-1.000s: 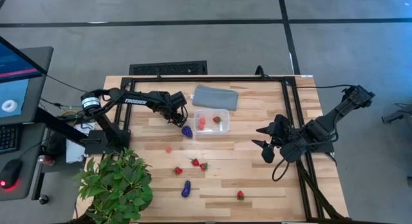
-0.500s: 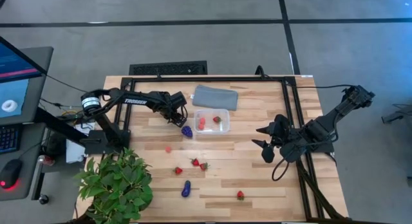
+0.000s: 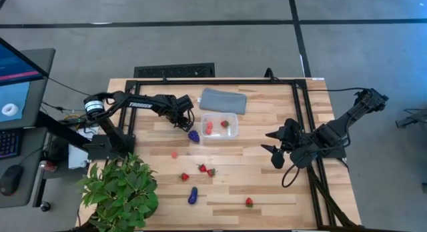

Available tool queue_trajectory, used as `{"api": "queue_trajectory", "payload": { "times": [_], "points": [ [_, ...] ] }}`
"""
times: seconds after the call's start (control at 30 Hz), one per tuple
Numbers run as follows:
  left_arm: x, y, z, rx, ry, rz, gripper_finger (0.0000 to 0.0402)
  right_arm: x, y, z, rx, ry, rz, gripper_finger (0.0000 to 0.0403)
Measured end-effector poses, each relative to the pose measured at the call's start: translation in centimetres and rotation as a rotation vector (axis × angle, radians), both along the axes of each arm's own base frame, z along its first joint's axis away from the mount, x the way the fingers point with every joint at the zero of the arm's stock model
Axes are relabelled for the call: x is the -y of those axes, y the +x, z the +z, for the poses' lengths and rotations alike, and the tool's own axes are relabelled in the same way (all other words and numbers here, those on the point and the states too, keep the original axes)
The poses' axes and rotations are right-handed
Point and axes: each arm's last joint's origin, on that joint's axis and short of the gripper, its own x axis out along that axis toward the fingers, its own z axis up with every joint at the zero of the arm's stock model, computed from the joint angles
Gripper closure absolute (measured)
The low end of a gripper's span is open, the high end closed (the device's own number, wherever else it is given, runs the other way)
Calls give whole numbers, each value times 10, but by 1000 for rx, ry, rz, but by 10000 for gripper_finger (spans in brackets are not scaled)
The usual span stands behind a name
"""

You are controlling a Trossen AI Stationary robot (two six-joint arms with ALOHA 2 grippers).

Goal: Pick and placing Produce into tupperware
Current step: Put the red cherry into the transparent bin

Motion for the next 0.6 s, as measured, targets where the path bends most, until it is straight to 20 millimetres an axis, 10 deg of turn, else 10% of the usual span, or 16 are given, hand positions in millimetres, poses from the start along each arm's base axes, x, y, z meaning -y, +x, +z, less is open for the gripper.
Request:
{"api": "queue_trajectory", "payload": {
  "times": [0.6],
  "points": [
    [0,1,0,5,4,0,285,0,0,0,0,1,0,143]
  ]
}}
